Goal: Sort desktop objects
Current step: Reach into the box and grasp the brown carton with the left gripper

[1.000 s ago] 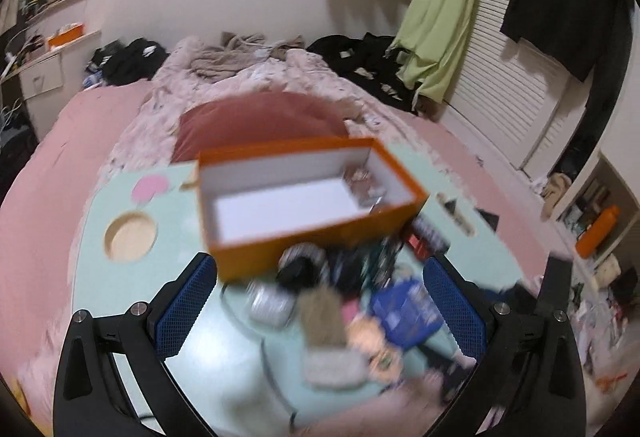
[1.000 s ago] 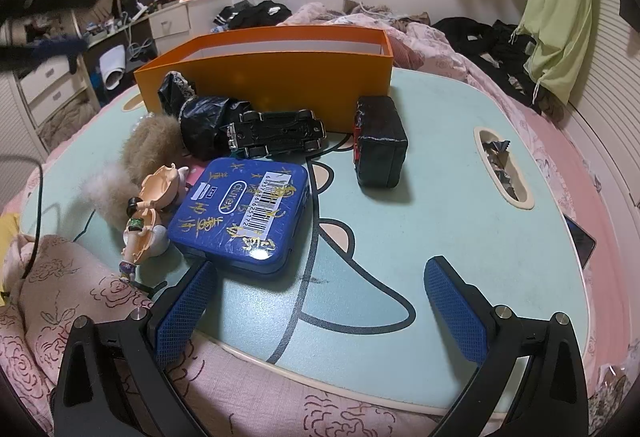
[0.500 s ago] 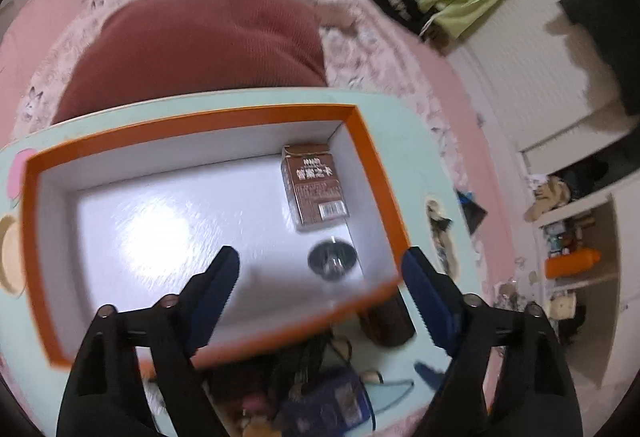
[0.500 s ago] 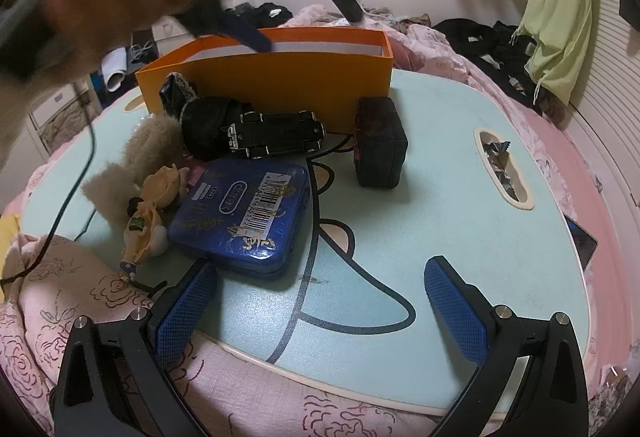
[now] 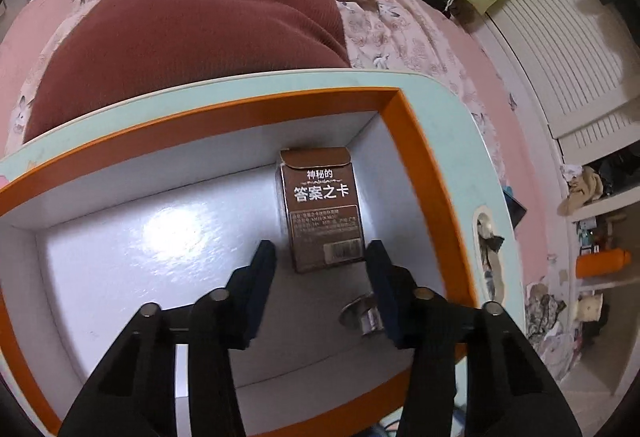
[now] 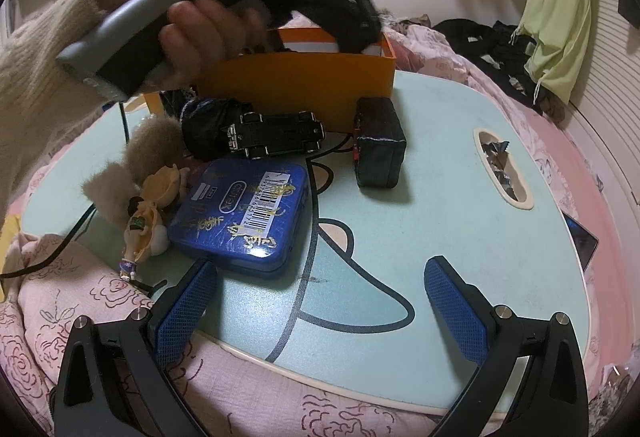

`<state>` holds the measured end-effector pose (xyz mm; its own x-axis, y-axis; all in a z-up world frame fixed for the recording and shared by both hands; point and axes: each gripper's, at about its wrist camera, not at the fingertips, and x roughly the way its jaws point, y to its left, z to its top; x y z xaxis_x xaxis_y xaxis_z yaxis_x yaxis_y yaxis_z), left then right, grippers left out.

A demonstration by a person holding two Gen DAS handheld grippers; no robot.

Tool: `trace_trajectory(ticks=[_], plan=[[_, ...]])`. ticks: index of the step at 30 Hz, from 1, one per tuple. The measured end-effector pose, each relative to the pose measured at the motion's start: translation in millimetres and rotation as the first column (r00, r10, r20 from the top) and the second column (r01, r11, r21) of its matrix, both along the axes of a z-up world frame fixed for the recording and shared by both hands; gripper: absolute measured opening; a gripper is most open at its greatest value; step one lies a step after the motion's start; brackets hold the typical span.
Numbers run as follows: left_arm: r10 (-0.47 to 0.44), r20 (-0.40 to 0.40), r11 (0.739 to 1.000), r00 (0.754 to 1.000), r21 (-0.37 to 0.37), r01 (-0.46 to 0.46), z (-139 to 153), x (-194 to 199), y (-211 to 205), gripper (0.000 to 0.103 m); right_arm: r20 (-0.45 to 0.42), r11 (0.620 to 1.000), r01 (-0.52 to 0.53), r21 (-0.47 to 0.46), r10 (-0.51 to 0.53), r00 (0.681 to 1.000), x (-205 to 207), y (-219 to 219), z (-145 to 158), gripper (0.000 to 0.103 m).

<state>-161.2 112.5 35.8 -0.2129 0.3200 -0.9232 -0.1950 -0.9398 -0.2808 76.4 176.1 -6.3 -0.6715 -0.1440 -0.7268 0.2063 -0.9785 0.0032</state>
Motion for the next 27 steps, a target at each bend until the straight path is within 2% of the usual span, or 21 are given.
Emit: trace_trajectory(ticks=[2,6,7,10,15,19,21,25,27], plan=[[0.000,-0.008,1.000,1.000,-0.015,0.000,0.9,2.8,-8.2,0.047,0.000,1.000,0.000,0.000,0.000,1.000,0.0,0.0,-0.1,0.103],[-0.027,-0.051,0.995,0.998,-0.099,0.022,-1.9,12.5,-26.0,0.043,-0.001,1.000,0.000,0.000,0.000,1.000,0.4,-0.4,-0.3,0.103],[-0.022,-0.049,0.996,0.999,-0.089,0.018,-0.2,14.3,-30.9,0.043,-0.001,1.000,0.000,-0.001,0.000,1.000,0.8,0.0,-0.9,0.103],[-0.007,-0.048,0.999,0.999,0.054,0.010,12.7,16.3,-42.9,0.043,-0.001,1.000,0.000,-0.001,0.000,1.000,0.5,-0.2,-0.7,0.103],[0.023,-0.031,0.992,0.999,0.123,-0.019,27.2,7.8,-36.8,0.052,-0.002,1.000,0.000,-0.002,0.000,1.000,1.2,-0.3,-1.3,0.103],[0.049,0.042,0.987,0.998,0.153,-0.055,15.9,-4.9,-22.5,0.053,-0.002,1.000,0.000,-0.002,0.000,1.000,1.8,-0.1,-1.9,0.103],[0.054,0.067,0.988,0.996,0.143,-0.064,8.2,-9.9,-13.6,0.053,-0.003,1.000,0.000,-0.002,0.000,1.000,1.4,-0.3,-1.7,0.103],[0.056,0.070,0.997,0.996,0.056,-0.060,-7.6,-17.2,0.0,0.053,-0.003,1.000,0.001,-0.002,-0.001,1.000,1.3,-0.8,-1.9,0.103],[0.045,0.044,0.998,0.998,0.042,-0.047,-5.2,-13.4,1.9,0.054,-0.003,1.000,0.001,-0.003,-0.001,1.000,1.8,-0.5,-1.6,0.103]])
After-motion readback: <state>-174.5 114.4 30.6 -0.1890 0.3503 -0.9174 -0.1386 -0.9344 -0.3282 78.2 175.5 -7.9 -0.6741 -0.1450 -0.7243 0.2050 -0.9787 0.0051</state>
